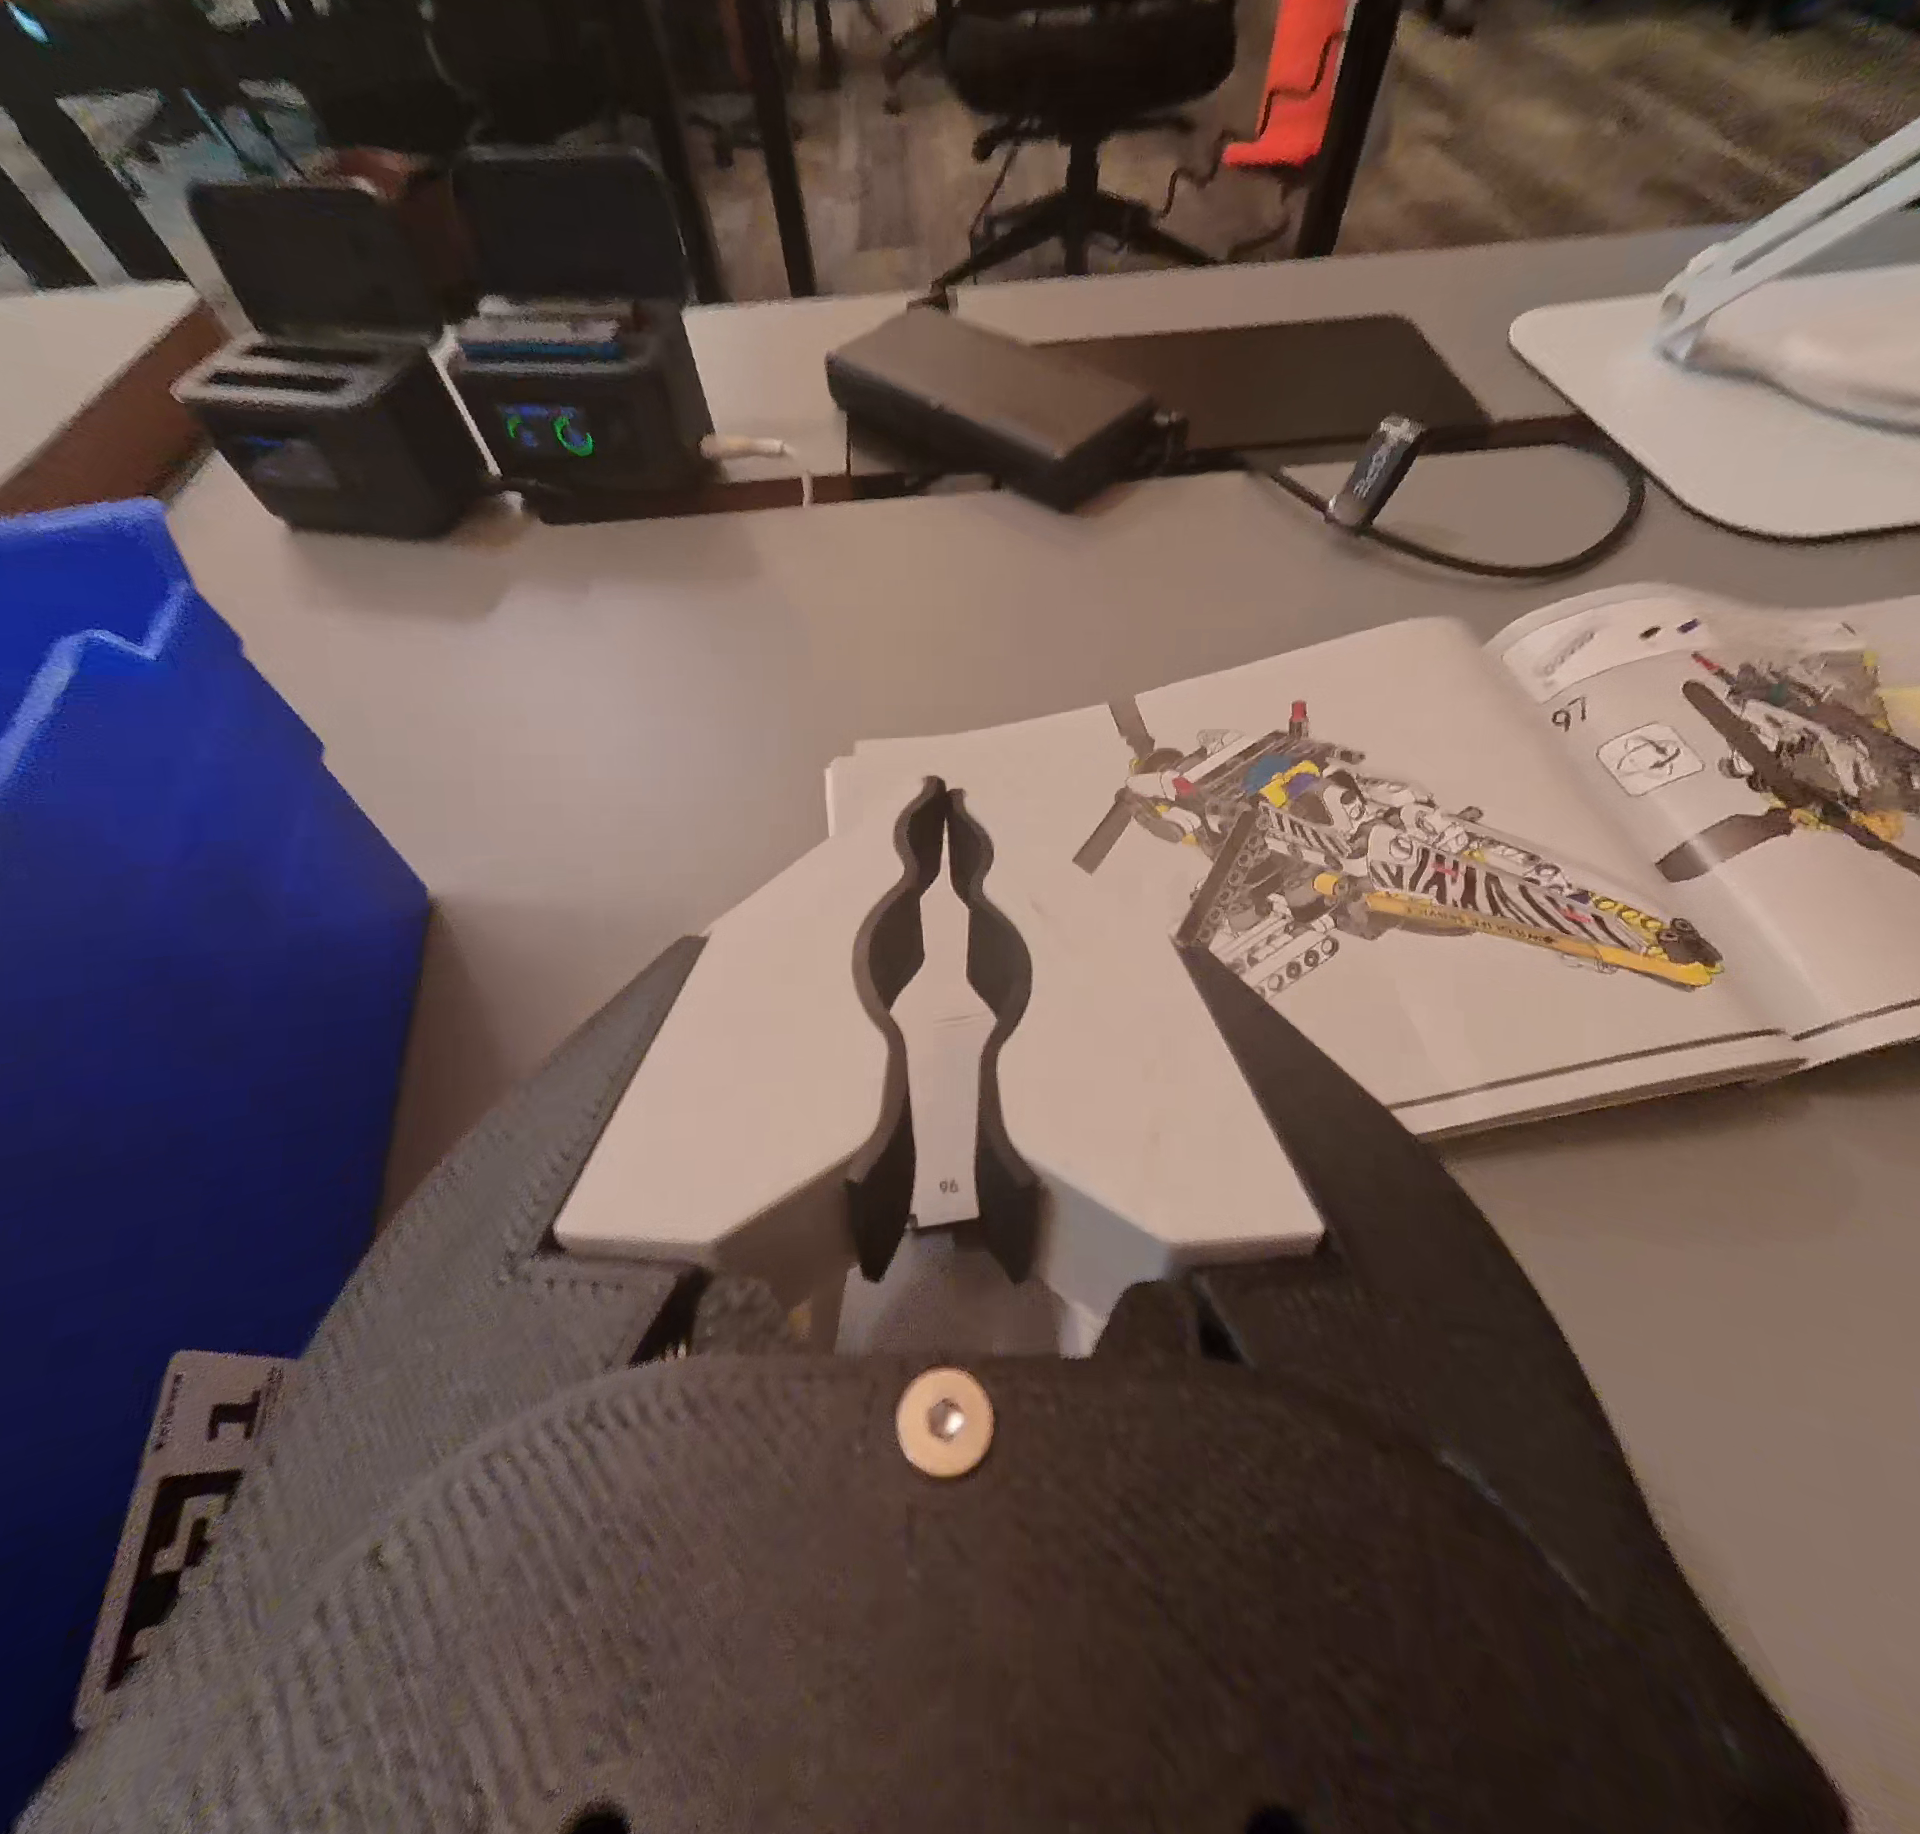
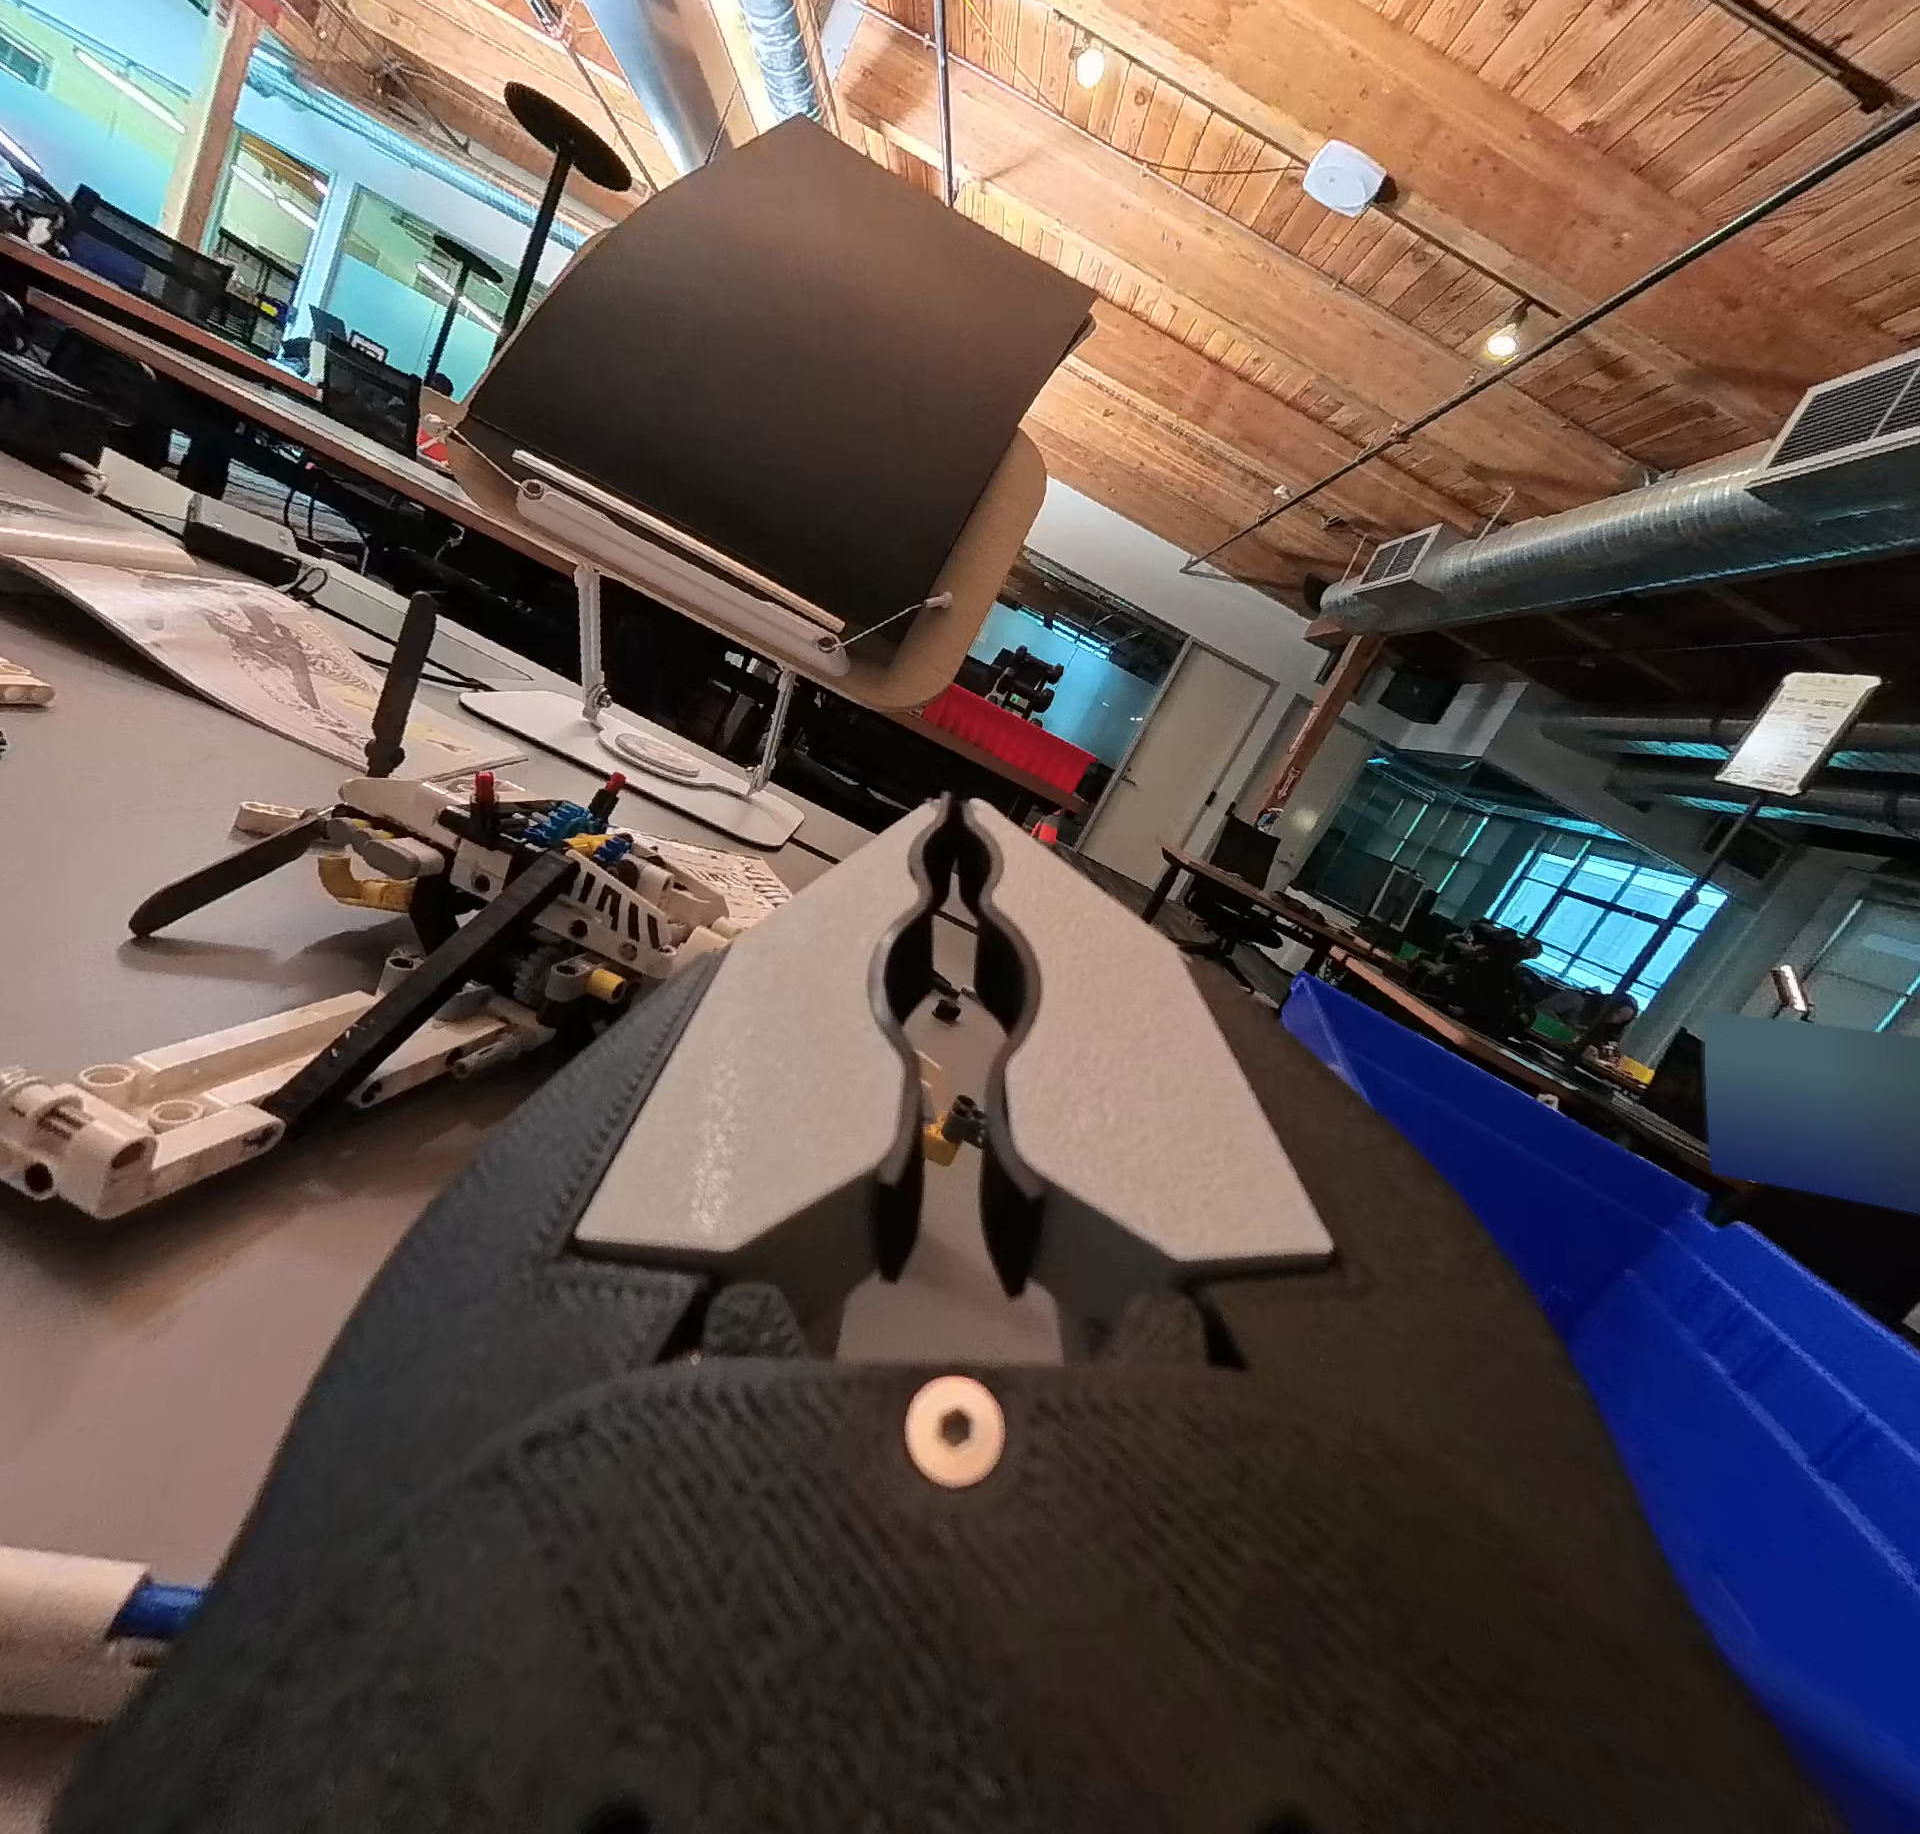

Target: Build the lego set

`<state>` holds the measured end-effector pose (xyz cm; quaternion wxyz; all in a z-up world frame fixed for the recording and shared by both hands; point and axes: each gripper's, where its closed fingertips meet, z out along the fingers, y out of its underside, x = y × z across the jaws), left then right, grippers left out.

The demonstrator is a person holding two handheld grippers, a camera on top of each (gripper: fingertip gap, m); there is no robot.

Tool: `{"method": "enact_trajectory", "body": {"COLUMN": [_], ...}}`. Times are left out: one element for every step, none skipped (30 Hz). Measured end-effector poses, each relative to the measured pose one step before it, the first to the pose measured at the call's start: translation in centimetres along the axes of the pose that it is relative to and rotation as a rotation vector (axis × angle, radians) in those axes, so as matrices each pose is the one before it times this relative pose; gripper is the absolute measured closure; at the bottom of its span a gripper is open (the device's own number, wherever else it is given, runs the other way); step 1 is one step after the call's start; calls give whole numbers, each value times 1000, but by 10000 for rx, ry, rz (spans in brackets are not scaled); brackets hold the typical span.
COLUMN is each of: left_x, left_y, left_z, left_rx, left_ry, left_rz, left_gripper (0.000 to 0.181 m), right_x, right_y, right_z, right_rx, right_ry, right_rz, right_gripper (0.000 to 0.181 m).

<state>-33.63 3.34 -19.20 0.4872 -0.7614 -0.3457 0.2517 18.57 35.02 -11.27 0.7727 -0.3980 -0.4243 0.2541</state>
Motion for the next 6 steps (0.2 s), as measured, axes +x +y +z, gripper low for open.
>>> {"method": "enact_trajectory", "body": {"left_x": [154, 99, -23, 24, 67, 85], "left_y": [249, 130, 93, 113, 93, 56], "left_z": [131, 50, 35, 52, 67, 66], "left_rx": [-183, -92, -63, -79, -68, -55], "left_ry": [105, 58, -25, 0, 38, 44], "left_rz": [-12, 0, 13, 20, 27, 30], "left_gripper": [181, 181, 181, 181, 181, 181], "right_x": [3, 5, -3, 9, 3, -6], "right_y": [-7, -18, -9, -19, -8, 1], "right_z": [-5, -1, -4, -9, -5, 8], "right_rx": [5, 7, 6, 7, 5, 0], "right_ry": [1, 1, 0, 2, 2, 0], "right_rz": [4, 8, 11, 11, 7, 1], "right_gripper": [181, 181, 181, 181, 181, 181]}}
